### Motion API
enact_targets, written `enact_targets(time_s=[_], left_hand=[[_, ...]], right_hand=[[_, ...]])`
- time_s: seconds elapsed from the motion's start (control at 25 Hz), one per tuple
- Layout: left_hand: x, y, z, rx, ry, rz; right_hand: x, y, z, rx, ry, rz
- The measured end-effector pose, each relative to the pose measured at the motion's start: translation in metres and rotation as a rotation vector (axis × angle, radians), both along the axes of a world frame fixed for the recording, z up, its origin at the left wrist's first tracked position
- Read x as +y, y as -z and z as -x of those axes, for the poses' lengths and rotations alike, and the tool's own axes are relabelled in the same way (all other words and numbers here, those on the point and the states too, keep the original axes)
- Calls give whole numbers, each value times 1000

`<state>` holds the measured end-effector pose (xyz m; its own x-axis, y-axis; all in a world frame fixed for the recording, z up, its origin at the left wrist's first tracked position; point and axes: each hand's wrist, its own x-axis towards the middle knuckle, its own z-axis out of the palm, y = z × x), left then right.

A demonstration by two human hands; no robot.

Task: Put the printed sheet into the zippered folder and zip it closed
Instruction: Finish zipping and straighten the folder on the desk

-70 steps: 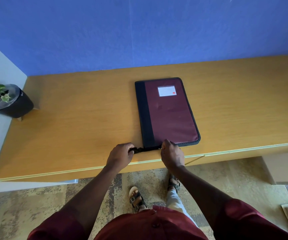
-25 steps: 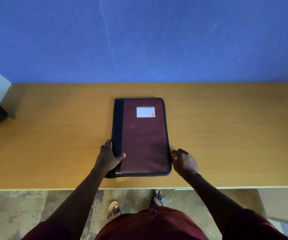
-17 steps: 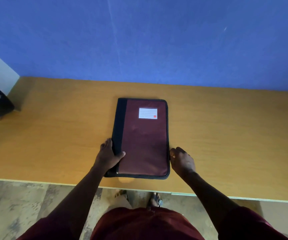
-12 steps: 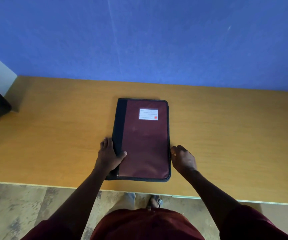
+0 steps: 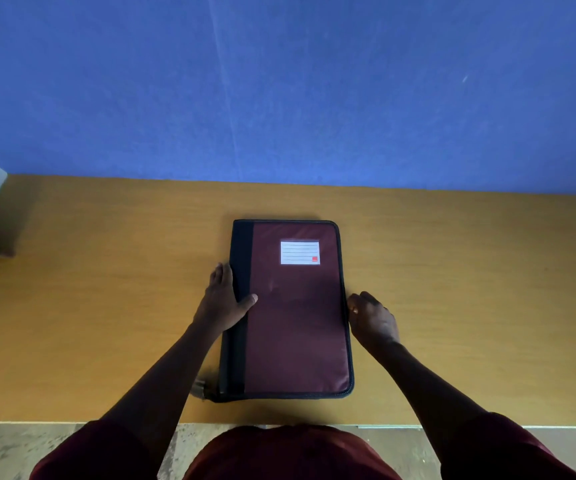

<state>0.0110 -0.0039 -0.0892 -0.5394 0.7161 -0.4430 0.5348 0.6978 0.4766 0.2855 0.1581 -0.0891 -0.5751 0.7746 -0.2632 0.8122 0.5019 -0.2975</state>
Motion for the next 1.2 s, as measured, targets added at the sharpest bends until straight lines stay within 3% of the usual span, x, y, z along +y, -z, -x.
enact_targets(time_s=[0.72,1.2], left_hand=[[53,6,61,-17,88,-27],[79,15,63,-39,28,-50]], right_hand=[[69,-1,60,-68,38,-69],[137,-8,110,-123,-51,-158]])
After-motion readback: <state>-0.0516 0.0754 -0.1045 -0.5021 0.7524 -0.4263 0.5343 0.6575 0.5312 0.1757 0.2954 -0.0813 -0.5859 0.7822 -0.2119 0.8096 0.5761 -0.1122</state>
